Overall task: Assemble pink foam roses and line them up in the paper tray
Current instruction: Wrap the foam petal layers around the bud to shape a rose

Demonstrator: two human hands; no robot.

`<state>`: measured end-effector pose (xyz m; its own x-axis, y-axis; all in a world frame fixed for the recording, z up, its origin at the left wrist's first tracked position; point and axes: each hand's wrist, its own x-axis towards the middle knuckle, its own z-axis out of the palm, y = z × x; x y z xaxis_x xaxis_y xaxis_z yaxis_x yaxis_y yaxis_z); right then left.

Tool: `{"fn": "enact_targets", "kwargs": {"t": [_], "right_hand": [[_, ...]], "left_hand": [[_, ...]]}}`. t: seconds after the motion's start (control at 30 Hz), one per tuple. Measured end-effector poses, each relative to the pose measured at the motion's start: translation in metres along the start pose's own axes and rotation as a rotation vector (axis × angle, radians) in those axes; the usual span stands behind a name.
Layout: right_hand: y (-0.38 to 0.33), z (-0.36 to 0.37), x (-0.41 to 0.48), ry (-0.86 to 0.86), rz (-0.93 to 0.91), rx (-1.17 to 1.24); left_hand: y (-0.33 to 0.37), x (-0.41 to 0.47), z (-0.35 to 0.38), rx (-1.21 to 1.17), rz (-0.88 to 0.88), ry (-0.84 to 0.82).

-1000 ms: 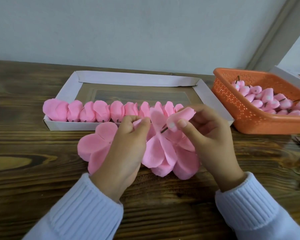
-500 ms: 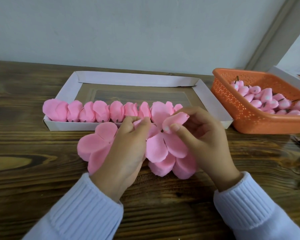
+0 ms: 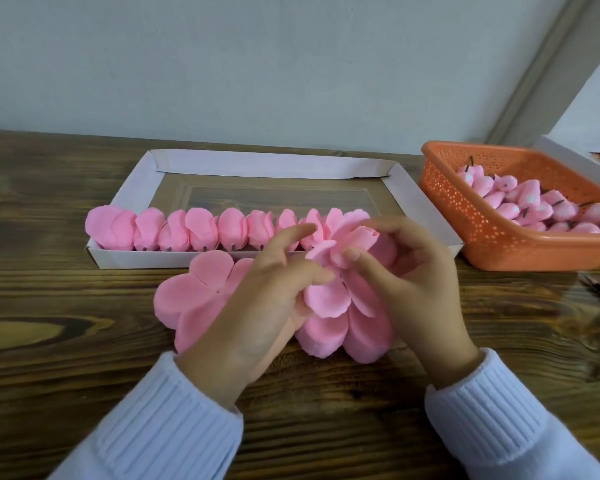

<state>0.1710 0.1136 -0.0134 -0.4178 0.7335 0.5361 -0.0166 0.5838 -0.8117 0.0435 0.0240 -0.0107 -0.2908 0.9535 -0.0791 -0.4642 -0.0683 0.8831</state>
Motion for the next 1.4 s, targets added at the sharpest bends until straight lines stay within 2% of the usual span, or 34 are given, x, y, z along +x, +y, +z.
{"fn": "enact_targets", "kwargs": {"t": [0.13,0.33,0.43,0.53,0.6,0.8,0.9,1.03,1.2,1.4], "right_hand": [[-0.0008,-0.0023,0.0007,0.078,-0.035,0.031],[-0.0009,-0.0034,0.0012,0.099,-0.052,0.043],[-0.001,-0.0031,0.0004,0.079,-0.07,0.012],[-0.0011,-0.0018,-0.0014,0.016,-0.089,-0.01],[-0.0018,-0.0006,-0.0023,-0.017,-0.12,-0.027],[-0.0041,-0.0005,-0.0034,-0.045,-0.186,-0.102],[-0.0046,0.0006,-0.0034,-0.072,-0.221,-0.153],[-0.0056,0.001,-0.0037,-0.118,-0.261,-0.15],[-0.006,0.001,-0.0056,-0.094,-0.247,-0.125],[-0.0092,0.0027,-0.0065,-0.172,-0.239,-0.012]], "left_hand": [[-0.0013,-0.001,-0.0008,0.071,0.036,-0.115],[-0.0057,-0.0016,-0.0024,0.249,0.076,0.085],[-0.0031,-0.0024,-0.0009,0.386,0.104,0.114],[-0.0072,-0.0014,-0.0031,0.602,0.209,0.152],[-0.0057,-0.0041,-0.0008,0.66,0.24,0.1],[-0.0027,-0.0041,-0.0011,0.437,0.146,-0.106],[-0.0056,-0.0043,-0.0002,0.516,0.158,-0.169],[-0.008,-0.0042,0.0034,0.635,0.242,-0.136],[-0.0038,-0.0065,0.0047,0.602,0.254,-0.103],[-0.0024,-0.0066,0.0035,0.585,0.248,-0.086]]}}
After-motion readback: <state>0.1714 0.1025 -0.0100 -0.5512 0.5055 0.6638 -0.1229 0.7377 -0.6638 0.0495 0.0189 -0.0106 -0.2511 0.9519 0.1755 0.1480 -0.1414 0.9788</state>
